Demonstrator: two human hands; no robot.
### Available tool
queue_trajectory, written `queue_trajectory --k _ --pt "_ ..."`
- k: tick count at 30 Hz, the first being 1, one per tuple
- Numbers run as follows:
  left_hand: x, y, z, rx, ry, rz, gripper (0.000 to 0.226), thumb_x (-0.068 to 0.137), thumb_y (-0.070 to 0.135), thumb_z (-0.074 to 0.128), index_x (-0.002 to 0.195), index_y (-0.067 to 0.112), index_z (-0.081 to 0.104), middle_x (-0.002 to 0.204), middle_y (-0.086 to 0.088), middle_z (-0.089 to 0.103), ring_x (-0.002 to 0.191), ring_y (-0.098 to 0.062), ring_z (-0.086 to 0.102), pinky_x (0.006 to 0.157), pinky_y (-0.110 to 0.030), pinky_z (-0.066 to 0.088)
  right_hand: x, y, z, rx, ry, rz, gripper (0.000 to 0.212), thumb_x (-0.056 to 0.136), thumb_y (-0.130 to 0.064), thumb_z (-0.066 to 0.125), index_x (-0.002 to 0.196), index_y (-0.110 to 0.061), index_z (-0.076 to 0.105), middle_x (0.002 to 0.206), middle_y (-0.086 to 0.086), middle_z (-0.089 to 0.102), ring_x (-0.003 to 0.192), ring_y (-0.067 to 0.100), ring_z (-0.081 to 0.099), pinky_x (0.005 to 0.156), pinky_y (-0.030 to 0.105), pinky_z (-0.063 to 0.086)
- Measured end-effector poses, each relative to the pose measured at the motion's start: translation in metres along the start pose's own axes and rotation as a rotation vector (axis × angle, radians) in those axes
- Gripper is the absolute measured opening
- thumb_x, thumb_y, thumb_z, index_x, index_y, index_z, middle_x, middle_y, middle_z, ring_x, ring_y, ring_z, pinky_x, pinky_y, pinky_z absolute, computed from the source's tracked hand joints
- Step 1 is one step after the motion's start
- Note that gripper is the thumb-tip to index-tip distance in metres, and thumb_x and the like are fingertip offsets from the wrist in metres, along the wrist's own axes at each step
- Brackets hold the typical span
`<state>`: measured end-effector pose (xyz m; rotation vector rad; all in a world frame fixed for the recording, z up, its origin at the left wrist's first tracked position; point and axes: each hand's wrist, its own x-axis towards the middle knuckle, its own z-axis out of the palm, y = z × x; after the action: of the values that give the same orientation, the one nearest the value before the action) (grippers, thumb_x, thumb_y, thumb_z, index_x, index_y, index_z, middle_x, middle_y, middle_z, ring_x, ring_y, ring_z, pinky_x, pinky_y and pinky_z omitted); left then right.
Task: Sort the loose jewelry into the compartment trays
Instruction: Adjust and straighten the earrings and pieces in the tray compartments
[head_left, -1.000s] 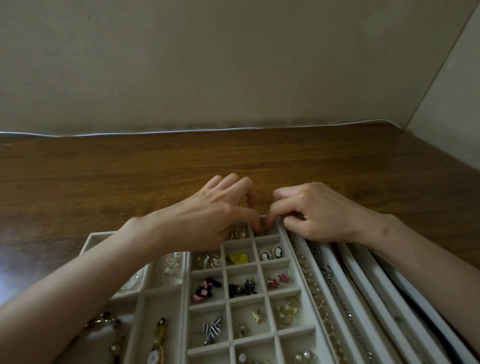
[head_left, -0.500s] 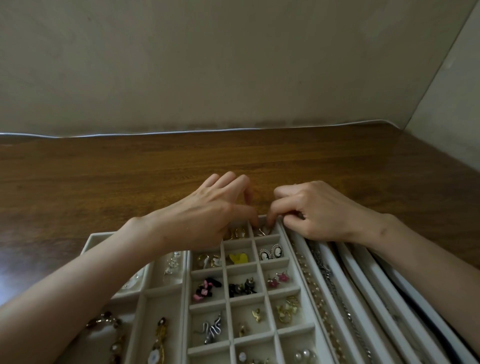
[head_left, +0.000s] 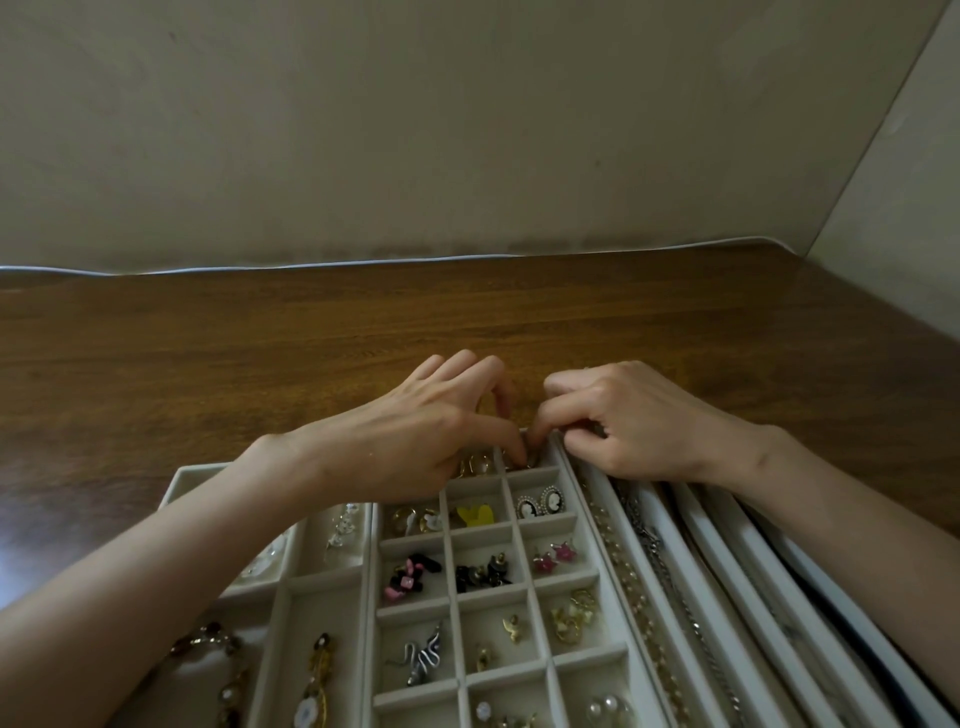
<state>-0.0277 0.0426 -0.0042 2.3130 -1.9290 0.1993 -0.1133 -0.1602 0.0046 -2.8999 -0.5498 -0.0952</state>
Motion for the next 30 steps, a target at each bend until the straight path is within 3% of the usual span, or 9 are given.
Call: queue_trajectory --k 4,9,20,24,30 --pt "-0.0007 -0.0032 -0.0005 -0.015 0.062 -0.012 0.044 0.079 0.003 0.049 0.106 0.036 0.06 0.11 0.006 0.041 0.091 -0.001 0.023 0.075 -0.016 0.028 -0.0006 -0.0014 -0.0032 0.046 -0.021 -0.01 0.034 0.078 -0.022 0.039 0.087 -0.029 0.071 0.071 -0.017 0.046 0.066 0.002 0.047 0.058 0.016 0.032" --pt "-0.0015 -0.003 0.0027 0.023 0.005 -0.02 0.046 0.077 0.003 0.051 0.108 0.037 0.06 0.112 0.005 0.041 0.089 -0.003 0.021 0.073 -0.016 0.027 -0.0011 -0.0015 -0.0039 0.028 -0.013 -0.017 0.032 0.079 -0.021 0.04 0.083 -0.03 0.07 0.065 -0.017 0.04 0.06 0.002 0.043 0.056 0.013 0.024" --pt "-0.0011 -0.002 0.0003 0.009 -0.021 -0.012 0.048 0.079 0.007 0.046 0.109 0.042 0.058 0.112 0.006 0.04 0.089 -0.003 0.022 0.074 -0.016 0.027 -0.0001 -0.0005 -0.0014 0.0 0.002 0.004 0.038 0.078 -0.02 0.039 0.092 -0.032 0.072 0.067 -0.013 0.043 0.06 0.007 0.045 0.053 0.017 0.031" --pt "-0.0012 -0.0025 0.0011 0.013 -0.016 -0.008 0.048 0.078 0.008 0.045 0.109 0.043 0.057 0.111 0.006 0.04 0.09 -0.003 0.023 0.073 -0.02 0.025 -0.0002 -0.0011 -0.0016 0.009 -0.005 0.009 0.037 0.078 -0.021 0.039 0.093 -0.032 0.071 0.067 -0.012 0.044 0.061 0.008 0.046 0.054 0.019 0.033" --pt "-0.0014 -0.004 0.0004 0.023 0.005 -0.016 0.045 0.077 0.011 0.042 0.108 0.039 0.058 0.111 0.005 0.042 0.088 -0.001 0.019 0.07 -0.015 0.024 -0.0019 -0.0029 -0.0047 0.039 0.028 -0.008 0.033 0.079 -0.019 0.041 0.086 -0.028 0.072 0.064 -0.017 0.04 0.057 0.003 0.042 0.054 0.016 0.029"
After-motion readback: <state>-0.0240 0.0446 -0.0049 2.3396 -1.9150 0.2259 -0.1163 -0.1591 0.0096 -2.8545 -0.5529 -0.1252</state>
